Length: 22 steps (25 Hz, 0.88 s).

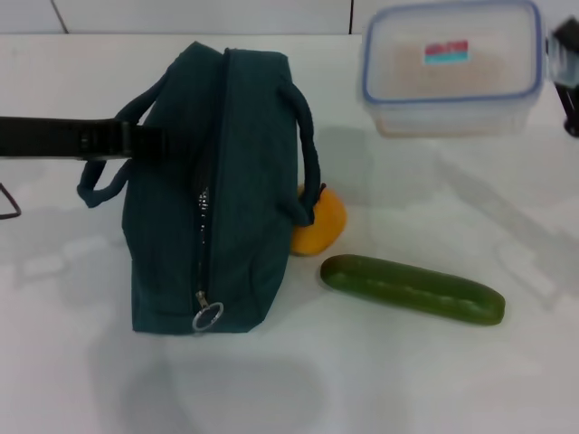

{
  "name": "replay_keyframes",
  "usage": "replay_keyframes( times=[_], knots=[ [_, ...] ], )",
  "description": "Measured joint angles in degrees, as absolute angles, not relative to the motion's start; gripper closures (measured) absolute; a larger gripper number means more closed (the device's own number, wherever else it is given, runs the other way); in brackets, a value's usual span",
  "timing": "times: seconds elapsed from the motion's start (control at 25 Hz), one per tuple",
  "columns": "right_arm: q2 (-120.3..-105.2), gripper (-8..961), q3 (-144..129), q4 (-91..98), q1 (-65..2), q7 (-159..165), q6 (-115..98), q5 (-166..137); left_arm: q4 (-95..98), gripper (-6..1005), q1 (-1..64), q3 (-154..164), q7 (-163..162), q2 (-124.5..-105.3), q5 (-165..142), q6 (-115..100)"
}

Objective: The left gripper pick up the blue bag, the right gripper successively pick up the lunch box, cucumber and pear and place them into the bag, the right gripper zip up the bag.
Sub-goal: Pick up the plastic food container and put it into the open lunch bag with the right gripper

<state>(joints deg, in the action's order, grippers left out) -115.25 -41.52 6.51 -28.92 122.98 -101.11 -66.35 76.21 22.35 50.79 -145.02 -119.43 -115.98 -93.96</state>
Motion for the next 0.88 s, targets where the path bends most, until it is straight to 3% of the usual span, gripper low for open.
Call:
replay_keyframes(
  times=[0.44, 0.88],
  knots=[
    [-115.96, 861, -42.15, 6.1, -42.14, 122.92, -100.56, -64.7, 74.35, 968, 25.08, 51.05, -144.4, -119.48, -116.12, -93.96],
    [-116.2, 861, -42.06, 3.03, -47.61, 122.52, -95.49, -64.68, 74.05, 967, 25.5, 51.7, -143.97, -119.44, -116.15, -93.96]
  ],
)
